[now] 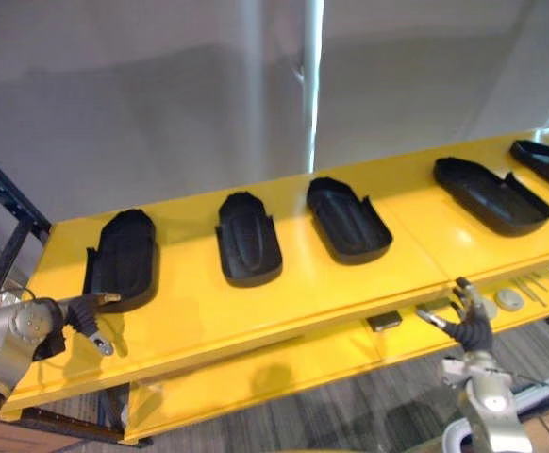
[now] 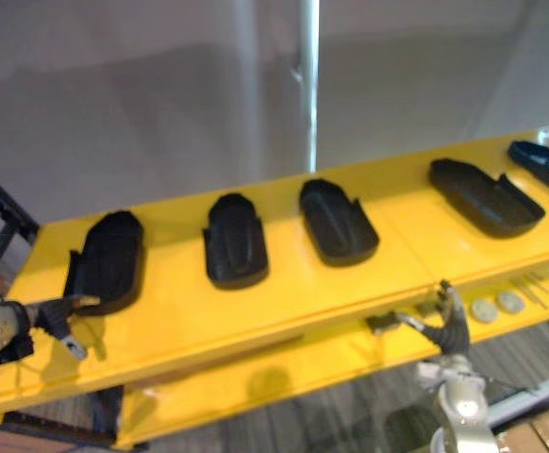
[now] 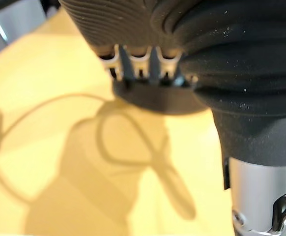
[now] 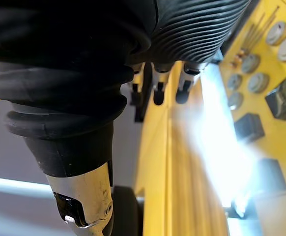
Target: Walk over and take plastic housings, then place them on the shelf
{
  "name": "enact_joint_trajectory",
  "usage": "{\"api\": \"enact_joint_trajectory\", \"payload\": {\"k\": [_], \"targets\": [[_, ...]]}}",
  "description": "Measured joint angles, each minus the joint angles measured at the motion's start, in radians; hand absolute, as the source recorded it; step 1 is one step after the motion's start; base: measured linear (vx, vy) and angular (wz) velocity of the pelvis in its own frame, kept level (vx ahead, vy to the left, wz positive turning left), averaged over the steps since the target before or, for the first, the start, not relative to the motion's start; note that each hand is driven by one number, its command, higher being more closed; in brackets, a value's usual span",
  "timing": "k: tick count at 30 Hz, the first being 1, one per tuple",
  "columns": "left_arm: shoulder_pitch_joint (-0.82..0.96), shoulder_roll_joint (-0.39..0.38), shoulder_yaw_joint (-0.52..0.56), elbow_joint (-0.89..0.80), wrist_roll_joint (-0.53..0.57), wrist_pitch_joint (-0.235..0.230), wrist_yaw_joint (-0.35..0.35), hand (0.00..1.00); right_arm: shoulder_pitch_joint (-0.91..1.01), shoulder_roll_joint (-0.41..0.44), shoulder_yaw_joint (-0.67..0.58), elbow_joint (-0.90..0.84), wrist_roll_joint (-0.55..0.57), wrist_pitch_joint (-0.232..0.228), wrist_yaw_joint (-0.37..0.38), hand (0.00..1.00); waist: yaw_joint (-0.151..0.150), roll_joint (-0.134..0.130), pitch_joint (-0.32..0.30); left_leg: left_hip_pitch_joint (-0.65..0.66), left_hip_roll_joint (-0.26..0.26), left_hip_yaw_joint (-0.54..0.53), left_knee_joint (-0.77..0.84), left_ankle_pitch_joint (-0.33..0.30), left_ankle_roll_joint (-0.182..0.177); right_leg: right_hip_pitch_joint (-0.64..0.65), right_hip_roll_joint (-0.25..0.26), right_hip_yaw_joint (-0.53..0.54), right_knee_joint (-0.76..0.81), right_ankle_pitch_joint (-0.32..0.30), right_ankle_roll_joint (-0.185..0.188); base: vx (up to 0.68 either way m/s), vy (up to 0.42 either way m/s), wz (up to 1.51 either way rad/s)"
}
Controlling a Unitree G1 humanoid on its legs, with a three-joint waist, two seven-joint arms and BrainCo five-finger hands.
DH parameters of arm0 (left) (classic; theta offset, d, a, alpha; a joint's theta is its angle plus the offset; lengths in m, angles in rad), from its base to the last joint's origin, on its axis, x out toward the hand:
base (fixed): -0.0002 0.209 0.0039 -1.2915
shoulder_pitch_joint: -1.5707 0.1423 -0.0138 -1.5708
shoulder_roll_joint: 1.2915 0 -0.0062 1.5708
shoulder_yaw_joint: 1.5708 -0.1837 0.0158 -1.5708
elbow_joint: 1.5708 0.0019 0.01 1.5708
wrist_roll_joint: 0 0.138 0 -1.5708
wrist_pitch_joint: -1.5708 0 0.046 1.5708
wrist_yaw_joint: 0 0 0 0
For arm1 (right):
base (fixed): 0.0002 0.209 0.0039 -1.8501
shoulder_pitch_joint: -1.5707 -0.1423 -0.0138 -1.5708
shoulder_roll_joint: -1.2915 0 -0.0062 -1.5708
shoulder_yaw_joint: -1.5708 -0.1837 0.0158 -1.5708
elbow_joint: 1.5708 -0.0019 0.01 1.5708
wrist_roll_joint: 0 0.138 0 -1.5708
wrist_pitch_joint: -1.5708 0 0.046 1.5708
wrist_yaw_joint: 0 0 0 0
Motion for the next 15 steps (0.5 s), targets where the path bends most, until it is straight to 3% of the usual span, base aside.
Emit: {"api": "enact_joint_trajectory", "payload": {"k": [15], "targets": [[0.0, 0.0, -0.003, 0.0, -0.007, 0.0, -0.047, 0.0, -0.007, 0.0, 0.0, 0.0, 0.0, 0.0, -0.002, 0.0, -0.001, 0.001, -0.001, -0.001, -0.001, -0.001, 0.0, 0.001, 0.0, 0.0, -0.001, -0.001, 0.0, 0.0, 0.0, 0.0, 0.0, 0.0]]}}
